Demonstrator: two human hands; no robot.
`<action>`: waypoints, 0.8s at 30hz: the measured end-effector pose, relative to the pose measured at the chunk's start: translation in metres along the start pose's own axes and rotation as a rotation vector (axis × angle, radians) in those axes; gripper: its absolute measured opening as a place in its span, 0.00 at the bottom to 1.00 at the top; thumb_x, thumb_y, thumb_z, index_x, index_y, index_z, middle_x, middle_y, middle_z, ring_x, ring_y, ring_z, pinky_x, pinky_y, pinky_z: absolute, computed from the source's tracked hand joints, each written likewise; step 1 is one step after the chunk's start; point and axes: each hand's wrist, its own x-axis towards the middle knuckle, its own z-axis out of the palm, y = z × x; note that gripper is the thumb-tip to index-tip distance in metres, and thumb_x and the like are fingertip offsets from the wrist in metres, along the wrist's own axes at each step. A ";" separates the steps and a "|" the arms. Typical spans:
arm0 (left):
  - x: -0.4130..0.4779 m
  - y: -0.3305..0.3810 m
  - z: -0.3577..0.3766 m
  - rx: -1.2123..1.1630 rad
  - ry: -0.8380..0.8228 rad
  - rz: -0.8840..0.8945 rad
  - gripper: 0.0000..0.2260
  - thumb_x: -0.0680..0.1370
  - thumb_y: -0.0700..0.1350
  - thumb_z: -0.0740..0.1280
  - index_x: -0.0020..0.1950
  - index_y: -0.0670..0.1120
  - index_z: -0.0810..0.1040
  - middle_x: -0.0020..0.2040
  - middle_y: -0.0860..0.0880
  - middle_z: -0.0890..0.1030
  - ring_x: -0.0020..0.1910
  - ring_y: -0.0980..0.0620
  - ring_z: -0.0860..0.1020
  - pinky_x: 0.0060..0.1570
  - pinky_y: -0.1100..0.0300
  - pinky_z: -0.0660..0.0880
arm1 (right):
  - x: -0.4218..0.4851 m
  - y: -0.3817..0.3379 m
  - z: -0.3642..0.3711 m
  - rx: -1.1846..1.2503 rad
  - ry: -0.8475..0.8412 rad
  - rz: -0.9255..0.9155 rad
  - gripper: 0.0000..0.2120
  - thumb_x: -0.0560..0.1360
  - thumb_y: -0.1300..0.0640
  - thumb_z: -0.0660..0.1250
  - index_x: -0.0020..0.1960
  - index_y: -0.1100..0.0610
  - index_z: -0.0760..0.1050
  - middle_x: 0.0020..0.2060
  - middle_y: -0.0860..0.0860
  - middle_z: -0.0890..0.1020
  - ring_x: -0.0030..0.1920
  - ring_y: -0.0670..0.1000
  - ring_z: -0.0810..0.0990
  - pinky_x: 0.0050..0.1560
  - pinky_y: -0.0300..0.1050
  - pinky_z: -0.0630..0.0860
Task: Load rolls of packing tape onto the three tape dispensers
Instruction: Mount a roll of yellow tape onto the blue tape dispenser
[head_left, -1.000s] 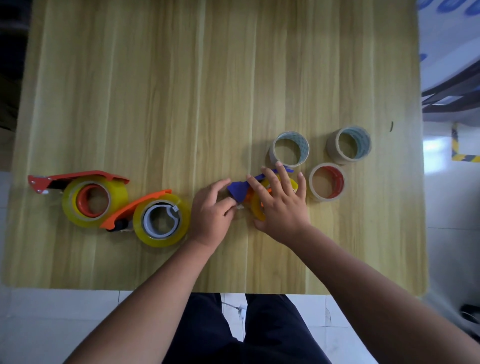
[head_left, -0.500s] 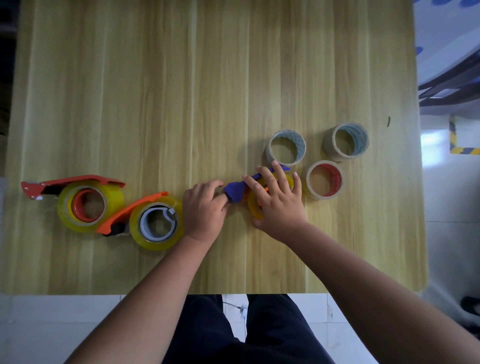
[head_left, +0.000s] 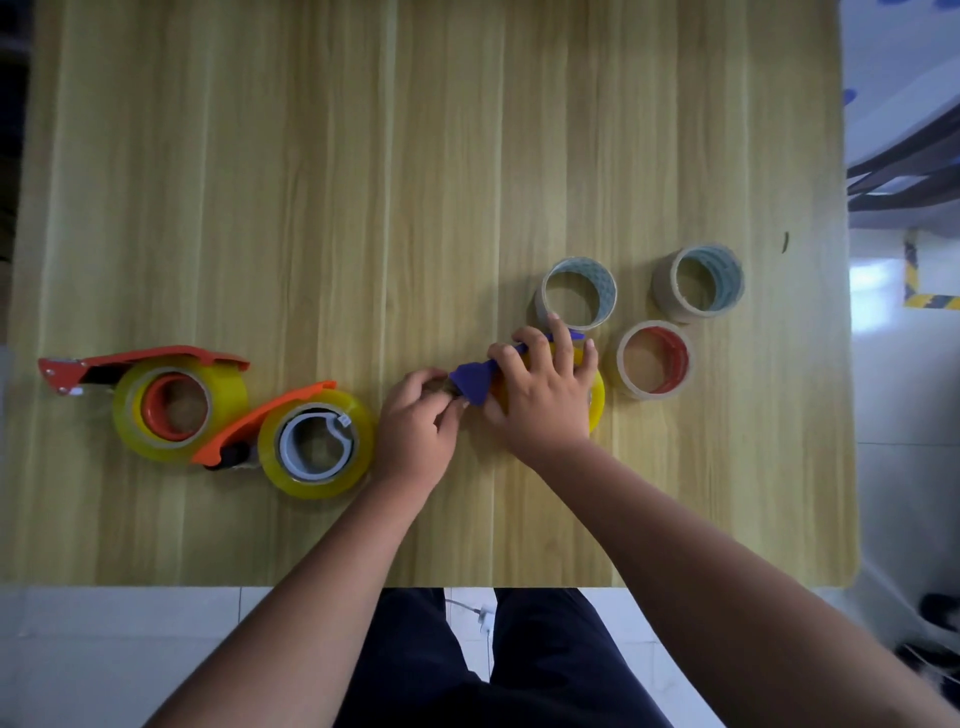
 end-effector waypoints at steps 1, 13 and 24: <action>0.000 0.001 0.000 0.017 0.003 0.018 0.07 0.74 0.42 0.71 0.49 0.40 0.83 0.55 0.43 0.80 0.51 0.45 0.78 0.51 0.52 0.77 | 0.000 -0.001 0.001 0.004 0.001 0.007 0.18 0.72 0.41 0.66 0.56 0.50 0.76 0.60 0.53 0.76 0.73 0.63 0.62 0.68 0.72 0.55; -0.005 -0.001 -0.005 -0.060 -0.011 -0.098 0.06 0.76 0.40 0.69 0.49 0.40 0.83 0.56 0.41 0.79 0.49 0.44 0.80 0.50 0.53 0.78 | -0.010 0.027 -0.027 0.019 -0.255 -0.101 0.46 0.68 0.32 0.67 0.78 0.45 0.52 0.79 0.51 0.52 0.79 0.56 0.41 0.74 0.69 0.47; -0.004 0.038 -0.052 0.051 -0.155 0.008 0.28 0.73 0.37 0.68 0.72 0.46 0.67 0.69 0.46 0.71 0.67 0.48 0.70 0.64 0.56 0.69 | -0.043 0.047 -0.061 -0.060 -0.342 0.049 0.54 0.67 0.32 0.70 0.80 0.45 0.41 0.80 0.51 0.45 0.79 0.58 0.43 0.75 0.63 0.55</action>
